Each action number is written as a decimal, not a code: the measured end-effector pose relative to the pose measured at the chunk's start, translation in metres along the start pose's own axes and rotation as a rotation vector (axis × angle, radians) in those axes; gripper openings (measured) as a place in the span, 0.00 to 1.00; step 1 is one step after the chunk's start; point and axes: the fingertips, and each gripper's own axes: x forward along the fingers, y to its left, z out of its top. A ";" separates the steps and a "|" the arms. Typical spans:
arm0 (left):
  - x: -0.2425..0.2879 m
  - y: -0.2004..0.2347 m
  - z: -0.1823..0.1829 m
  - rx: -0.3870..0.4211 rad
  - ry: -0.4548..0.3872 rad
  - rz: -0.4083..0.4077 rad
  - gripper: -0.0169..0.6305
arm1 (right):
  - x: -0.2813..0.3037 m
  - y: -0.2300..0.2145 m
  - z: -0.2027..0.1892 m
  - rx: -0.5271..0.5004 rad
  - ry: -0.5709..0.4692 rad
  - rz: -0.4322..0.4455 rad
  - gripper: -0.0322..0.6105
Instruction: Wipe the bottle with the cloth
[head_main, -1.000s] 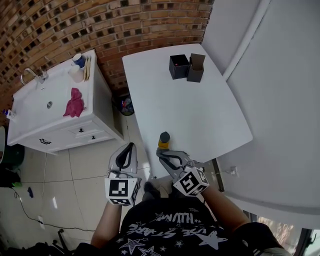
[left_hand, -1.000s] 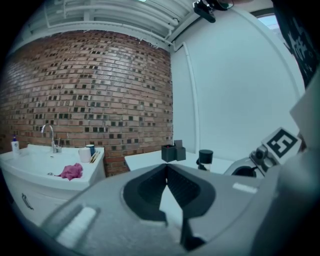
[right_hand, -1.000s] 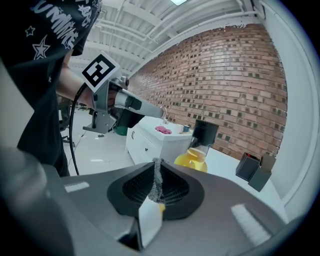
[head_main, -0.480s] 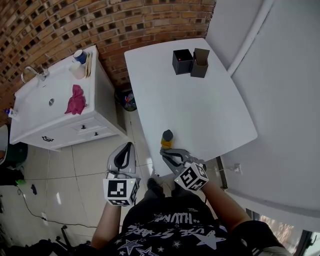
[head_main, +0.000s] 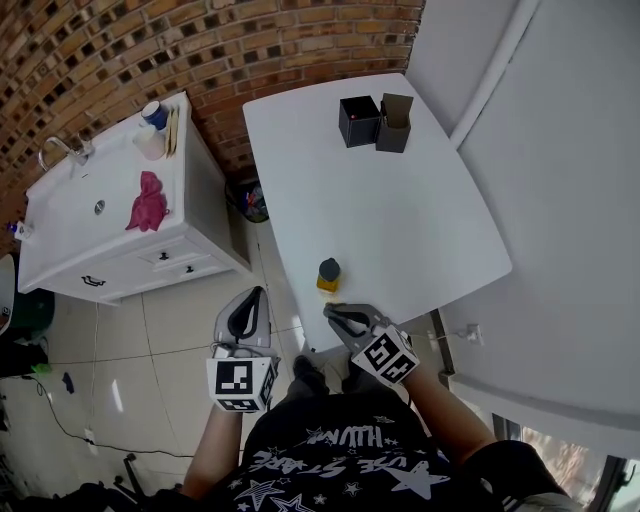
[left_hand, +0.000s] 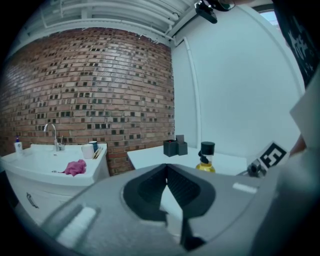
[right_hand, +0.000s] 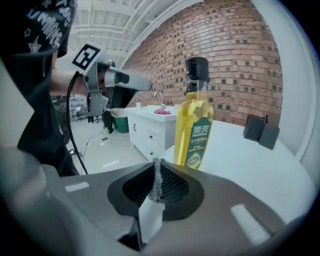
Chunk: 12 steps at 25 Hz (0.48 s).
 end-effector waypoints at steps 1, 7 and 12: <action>0.001 -0.001 -0.001 0.000 0.001 -0.002 0.03 | -0.007 -0.003 0.000 0.111 -0.035 -0.024 0.11; 0.009 -0.009 -0.003 0.005 -0.003 -0.017 0.03 | -0.064 -0.070 0.019 1.001 -0.423 -0.282 0.11; 0.017 -0.016 -0.011 -0.001 0.009 -0.029 0.03 | -0.078 -0.085 0.055 1.121 -0.584 -0.282 0.11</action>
